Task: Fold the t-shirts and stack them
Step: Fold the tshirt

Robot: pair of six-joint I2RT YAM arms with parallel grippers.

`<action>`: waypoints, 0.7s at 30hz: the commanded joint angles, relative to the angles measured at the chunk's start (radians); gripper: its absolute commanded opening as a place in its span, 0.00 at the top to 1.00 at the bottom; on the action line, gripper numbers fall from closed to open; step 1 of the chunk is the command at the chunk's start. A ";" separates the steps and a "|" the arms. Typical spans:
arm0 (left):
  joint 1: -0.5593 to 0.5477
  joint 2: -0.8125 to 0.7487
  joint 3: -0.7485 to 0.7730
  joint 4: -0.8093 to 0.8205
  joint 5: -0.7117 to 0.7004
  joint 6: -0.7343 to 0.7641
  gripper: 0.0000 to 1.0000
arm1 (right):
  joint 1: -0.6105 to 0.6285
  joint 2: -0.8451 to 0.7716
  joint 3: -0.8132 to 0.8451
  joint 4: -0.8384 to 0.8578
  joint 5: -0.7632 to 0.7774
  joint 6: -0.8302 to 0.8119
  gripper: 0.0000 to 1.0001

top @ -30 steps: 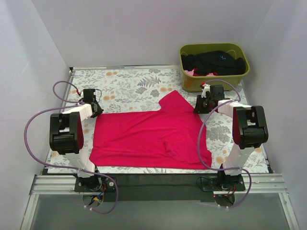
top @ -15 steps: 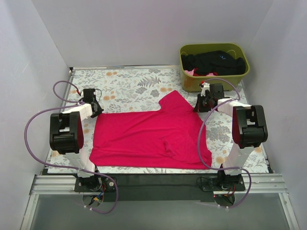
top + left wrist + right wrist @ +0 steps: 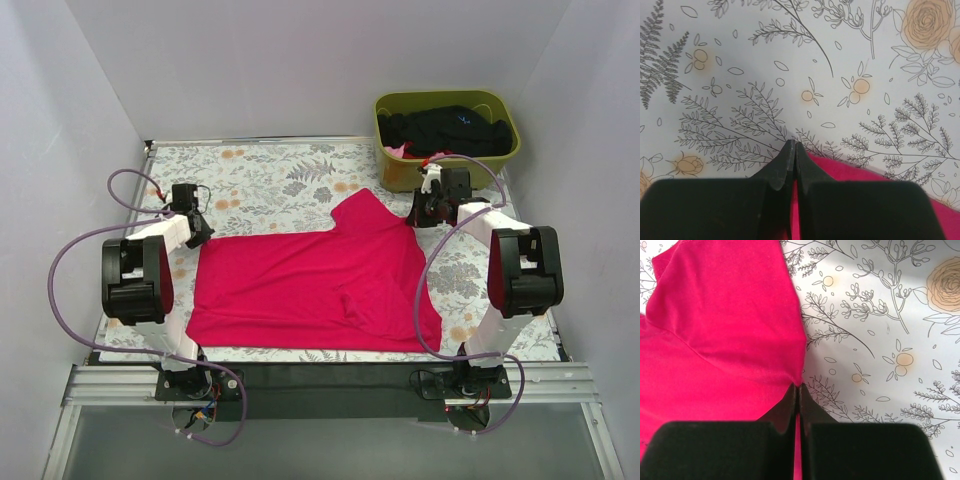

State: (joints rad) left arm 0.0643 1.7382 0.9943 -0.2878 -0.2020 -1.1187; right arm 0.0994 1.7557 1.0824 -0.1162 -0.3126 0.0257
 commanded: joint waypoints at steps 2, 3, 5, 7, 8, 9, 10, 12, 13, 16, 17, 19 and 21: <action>0.032 -0.066 0.009 -0.011 -0.031 -0.036 1.00 | -0.024 -0.044 -0.010 0.006 0.021 -0.004 0.99; 0.038 -0.062 0.012 -0.011 -0.031 -0.041 1.00 | -0.033 -0.042 -0.009 0.006 0.017 -0.004 0.99; 0.040 -0.045 0.013 -0.010 -0.030 -0.044 1.00 | -0.040 -0.035 -0.007 0.006 0.010 0.002 0.99; 0.042 -0.029 0.018 -0.011 -0.028 -0.053 1.00 | -0.044 -0.029 -0.004 0.006 0.006 0.003 0.99; 0.043 -0.017 0.021 -0.011 -0.028 -0.056 1.00 | -0.044 -0.022 -0.003 0.006 0.003 0.003 0.99; 0.043 -0.013 0.021 -0.011 -0.030 -0.059 1.00 | -0.044 -0.019 0.001 0.004 0.000 0.003 0.99; 0.045 -0.008 0.027 -0.011 -0.017 -0.061 1.00 | -0.044 -0.015 0.004 0.004 -0.006 0.003 0.99; 0.043 0.000 0.035 -0.010 -0.004 -0.059 1.00 | -0.044 -0.012 0.008 0.004 -0.013 0.002 0.99; 0.046 -0.002 0.043 -0.010 0.003 -0.058 1.00 | -0.044 -0.010 0.014 0.004 -0.020 0.000 0.99; 0.045 -0.019 0.047 -0.011 0.035 -0.050 1.00 | -0.044 -0.013 0.025 -0.002 -0.042 0.000 0.99; 0.043 -0.028 0.046 -0.011 0.047 -0.049 1.00 | -0.044 -0.018 0.025 -0.003 -0.049 0.002 0.99; 0.045 -0.064 0.041 -0.014 0.052 -0.052 1.00 | -0.044 -0.031 0.024 -0.005 -0.060 0.005 0.99; 0.045 -0.097 0.027 -0.014 0.043 -0.055 1.00 | -0.044 -0.042 0.017 -0.013 -0.065 0.005 0.99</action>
State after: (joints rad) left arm 0.1032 1.7336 1.0061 -0.2966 -0.1665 -1.1687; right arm 0.0601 1.7538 1.0821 -0.1249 -0.3485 0.0288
